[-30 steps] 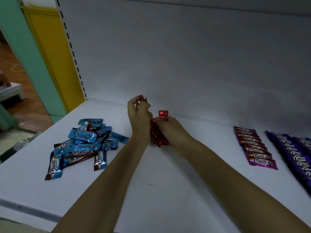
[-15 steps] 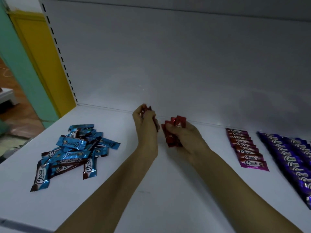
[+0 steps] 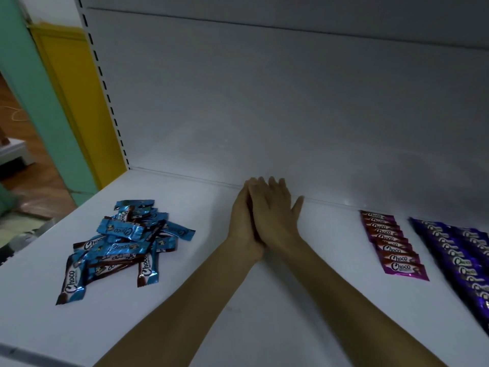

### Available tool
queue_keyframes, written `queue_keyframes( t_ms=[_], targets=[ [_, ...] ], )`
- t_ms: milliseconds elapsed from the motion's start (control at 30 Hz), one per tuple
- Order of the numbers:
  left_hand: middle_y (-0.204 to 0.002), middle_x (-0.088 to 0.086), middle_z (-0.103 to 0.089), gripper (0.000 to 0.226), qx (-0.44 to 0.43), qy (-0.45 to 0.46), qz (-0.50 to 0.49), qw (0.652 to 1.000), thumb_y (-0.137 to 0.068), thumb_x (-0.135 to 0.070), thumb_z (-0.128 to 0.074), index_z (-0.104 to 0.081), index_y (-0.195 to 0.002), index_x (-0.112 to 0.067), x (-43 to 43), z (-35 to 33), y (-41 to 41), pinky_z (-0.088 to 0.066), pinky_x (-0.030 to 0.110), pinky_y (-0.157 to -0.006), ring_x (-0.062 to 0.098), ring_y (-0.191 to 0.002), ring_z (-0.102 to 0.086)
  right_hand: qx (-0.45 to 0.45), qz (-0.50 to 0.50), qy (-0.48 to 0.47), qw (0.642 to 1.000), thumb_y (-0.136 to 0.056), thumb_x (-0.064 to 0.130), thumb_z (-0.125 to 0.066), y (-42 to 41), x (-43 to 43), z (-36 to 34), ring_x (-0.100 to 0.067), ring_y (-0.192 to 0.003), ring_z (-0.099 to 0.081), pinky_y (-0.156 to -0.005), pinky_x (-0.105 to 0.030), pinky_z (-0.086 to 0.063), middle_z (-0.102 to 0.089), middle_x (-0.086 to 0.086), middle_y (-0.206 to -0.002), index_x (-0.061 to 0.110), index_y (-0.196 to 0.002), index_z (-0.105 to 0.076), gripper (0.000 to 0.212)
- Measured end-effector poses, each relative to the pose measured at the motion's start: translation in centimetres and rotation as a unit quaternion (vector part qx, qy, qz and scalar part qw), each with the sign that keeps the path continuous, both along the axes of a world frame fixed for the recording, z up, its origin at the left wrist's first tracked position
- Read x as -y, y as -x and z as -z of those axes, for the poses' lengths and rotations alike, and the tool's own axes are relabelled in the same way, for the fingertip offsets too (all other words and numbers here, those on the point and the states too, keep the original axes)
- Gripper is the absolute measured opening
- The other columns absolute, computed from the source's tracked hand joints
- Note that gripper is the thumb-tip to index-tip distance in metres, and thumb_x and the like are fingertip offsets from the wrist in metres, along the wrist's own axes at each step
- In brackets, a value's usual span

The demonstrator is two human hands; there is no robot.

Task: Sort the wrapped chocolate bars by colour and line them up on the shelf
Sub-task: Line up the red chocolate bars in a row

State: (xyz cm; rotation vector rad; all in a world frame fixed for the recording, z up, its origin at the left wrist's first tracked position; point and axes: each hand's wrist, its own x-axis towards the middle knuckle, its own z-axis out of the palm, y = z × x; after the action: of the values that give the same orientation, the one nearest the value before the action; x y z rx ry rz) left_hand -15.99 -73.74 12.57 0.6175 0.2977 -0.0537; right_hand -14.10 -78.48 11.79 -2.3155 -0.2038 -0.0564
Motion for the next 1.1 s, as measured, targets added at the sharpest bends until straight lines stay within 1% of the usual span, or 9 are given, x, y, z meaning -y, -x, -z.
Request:
queue_keyframes(
  t_ms=[100,233,333,433,533,600,700,900,1100],
  targets=[
    [-0.118,0.008,-0.067,0.039,-0.005,0.071,0.016,0.997,-0.099,-0.035,-0.045,-0.061,-0.125,-0.011,-0.3,0.7,-0.5,-0.046,0.03,-0.096,0.019,-0.11,-0.061,-0.023,-0.029,-0.185,0.982,-0.101,0.042,-0.03,0.1,0.3,-1.0,-0.012,-0.129,-0.044,-0.116,-0.038,-0.026,-0.051,0.004,-0.137,0.022,-0.132,-0.053,0.043],
    [-0.078,0.002,-0.061,0.022,-0.019,-0.012,0.02,1.0,-0.094,-0.032,-0.054,-0.066,-0.089,-0.014,-1.4,1.4,-1.1,-0.042,0.021,-0.057,0.011,-0.064,-0.055,-0.037,-0.058,-0.248,0.966,-0.101,0.031,-0.038,0.6,2.1,-1.5,0.004,-0.102,-0.056,-0.088,-0.01,-0.043,-0.061,0.011,-0.114,0.026,-0.116,-0.058,0.025],
    [-0.064,-0.002,-0.053,0.018,-0.022,-0.09,-0.003,0.996,-0.093,-0.03,-0.058,-0.059,-0.083,-0.014,-1.9,1.2,-1.1,-0.029,0.016,-0.034,0.008,-0.048,-0.044,-0.033,-0.049,-0.231,0.971,-0.092,0.035,-0.056,0.8,3.5,-1.3,0.0,-0.092,-0.061,-0.079,-0.014,-0.045,-0.066,0.008,-0.099,0.021,-0.112,-0.058,0.025],
    [-0.077,0.0,-0.057,0.017,0.017,-0.221,-0.034,0.974,-0.094,-0.032,-0.057,-0.055,-0.102,-0.017,-1.3,0.9,-0.8,-0.034,0.019,-0.041,0.009,-0.059,-0.05,-0.028,-0.047,-0.235,0.971,-0.083,0.027,-0.071,1.3,4.3,-0.9,-0.004,-0.082,-0.066,-0.072,-0.015,-0.049,-0.07,0.002,-0.088,0.011,-0.099,-0.064,0.023],
    [-0.096,0.001,-0.061,0.018,0.056,-0.348,-0.035,0.935,-0.098,-0.032,-0.05,-0.053,-0.114,-0.025,-0.8,1.4,-0.5,-0.039,0.017,-0.046,0.009,-0.07,-0.055,-0.048,-0.062,-0.265,0.961,-0.085,0.01,-0.066,1.8,5.1,-1.1,0.0,-0.071,-0.066,-0.061,-0.009,-0.047,-0.071,0.002,-0.083,0.007,-0.087,-0.07,0.005],
    [-0.106,0.005,-0.06,0.021,0.089,-0.396,-0.046,0.913,-0.097,-0.028,-0.054,-0.053,-0.117,-0.024,-0.7,1.6,-0.5,-0.04,0.011,-0.047,0.008,-0.073,-0.054,-0.067,-0.05,-0.278,0.957,-0.088,0.008,-0.061,2.0,6.0,-1.2,-0.007,-0.071,-0.067,-0.065,-0.016,-0.05,-0.071,0.0,-0.081,0.011,-0.085,-0.071,0.011],
    [-0.1,-0.005,-0.059,0.023,0.152,-0.452,-0.047,0.878,-0.094,-0.024,-0.058,-0.053,-0.116,-0.024,-0.4,1.8,-0.3,-0.044,0.01,-0.056,0.002,-0.075,-0.056,-0.093,-0.02,-0.316,0.944,-0.09,0.019,-0.06,2.0,7.3,-1.4,-0.017,-0.073,-0.068,-0.076,-0.031,-0.053,-0.072,-0.005,-0.081,0.011,-0.088,-0.07,0.013],
    [-0.093,-0.019,-0.057,0.027,0.233,-0.581,-0.022,0.779,-0.093,-0.023,-0.06,-0.049,-0.118,-0.028,0.3,2.3,0.6,-0.044,0.005,-0.069,-0.014,-0.078,-0.057,-0.142,-0.028,-0.341,0.929,-0.091,0.022,-0.06,2.1,9.6,-1.0,-0.019,-0.074,-0.068,-0.071,-0.028,-0.053,-0.072,-0.009,-0.083,0.01,-0.082,-0.068,0.017],
    [-0.103,-0.011,-0.063,0.042,0.277,-0.654,0.03,0.703,-0.088,-0.021,-0.067,-0.05,-0.126,-0.026,0.3,3.1,0.7,-0.053,0.024,-0.085,0.006,-0.091,-0.064,-0.124,-0.007,-0.335,0.934,-0.091,0.01,-0.059,2.1,11.6,-0.6,-0.013,-0.064,-0.066,-0.06,-0.022,-0.051,-0.071,-0.003,-0.073,0.011,-0.078,-0.065,0.014]
  ],
)
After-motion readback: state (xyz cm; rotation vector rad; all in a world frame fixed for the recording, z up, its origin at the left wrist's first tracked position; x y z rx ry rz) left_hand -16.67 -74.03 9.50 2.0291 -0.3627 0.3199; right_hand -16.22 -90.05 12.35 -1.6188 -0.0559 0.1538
